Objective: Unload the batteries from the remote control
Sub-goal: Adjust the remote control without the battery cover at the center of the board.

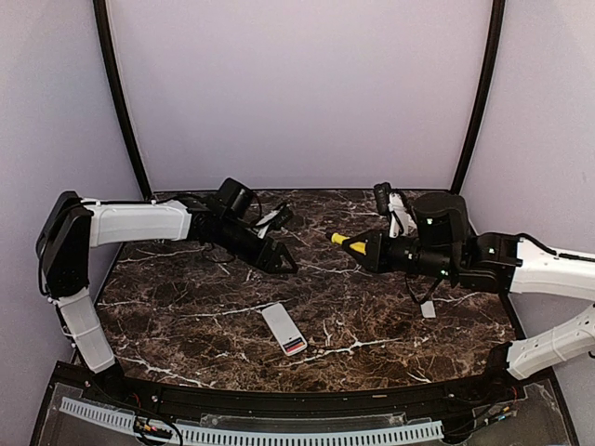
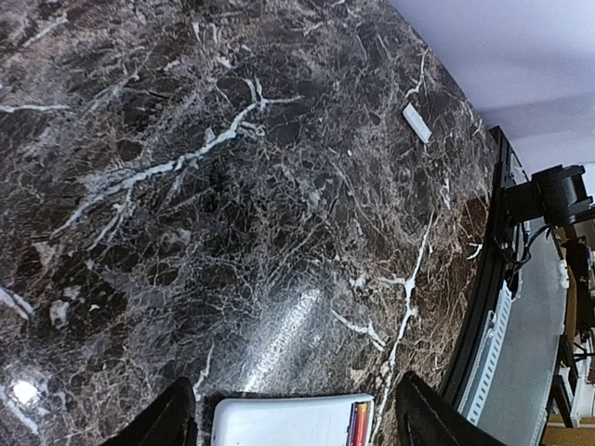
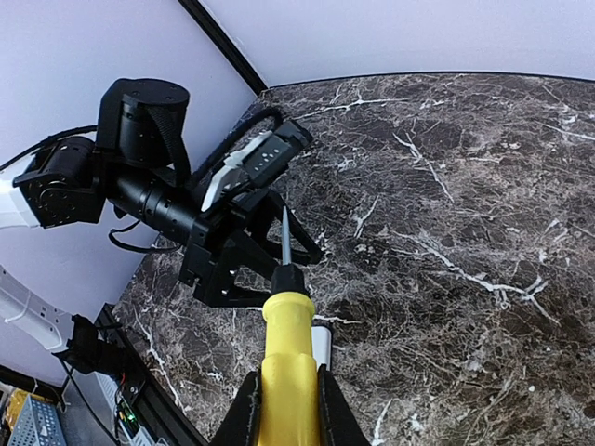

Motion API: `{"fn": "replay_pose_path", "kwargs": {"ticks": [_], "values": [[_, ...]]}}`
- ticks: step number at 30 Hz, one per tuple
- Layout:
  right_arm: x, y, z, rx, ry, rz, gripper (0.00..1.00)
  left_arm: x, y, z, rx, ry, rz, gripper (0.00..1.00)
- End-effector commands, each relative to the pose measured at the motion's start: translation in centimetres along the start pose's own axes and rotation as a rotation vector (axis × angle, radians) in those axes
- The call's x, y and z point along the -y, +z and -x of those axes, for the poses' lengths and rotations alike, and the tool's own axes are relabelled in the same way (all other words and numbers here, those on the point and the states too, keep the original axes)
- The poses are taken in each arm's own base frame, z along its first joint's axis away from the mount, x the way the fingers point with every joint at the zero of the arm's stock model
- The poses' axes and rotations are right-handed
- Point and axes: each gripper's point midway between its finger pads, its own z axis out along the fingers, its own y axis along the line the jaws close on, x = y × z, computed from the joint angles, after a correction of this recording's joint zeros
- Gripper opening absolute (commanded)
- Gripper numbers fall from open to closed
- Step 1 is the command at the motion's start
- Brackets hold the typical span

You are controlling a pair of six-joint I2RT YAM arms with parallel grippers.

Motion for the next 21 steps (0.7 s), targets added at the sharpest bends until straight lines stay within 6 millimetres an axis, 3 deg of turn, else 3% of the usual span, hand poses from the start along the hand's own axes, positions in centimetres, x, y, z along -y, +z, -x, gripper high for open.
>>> {"fn": "replay_pose_path", "kwargs": {"ticks": [1, 6, 9, 21], "values": [[0.0, -0.4, 0.2, 0.034, 0.005, 0.009, 0.0, -0.2, 2.2, -1.0, -0.103, 0.008, 0.023, 0.73], [0.6, -0.9, -0.2, 0.039, 0.022, 0.001, 0.0, -0.3, 4.5, -0.6, -0.155, 0.005, 0.021, 0.73], [1.1, -1.3, -0.3, 0.043, 0.025, -0.014, 0.0, -0.6, 5.8, -1.8, -0.204, -0.005, 0.029, 0.73], [1.4, -1.0, -0.4, 0.038, 0.004, -0.034, 0.0, -0.9, 6.6, -5.8, -0.297, -0.074, 0.019, 0.73]]}}
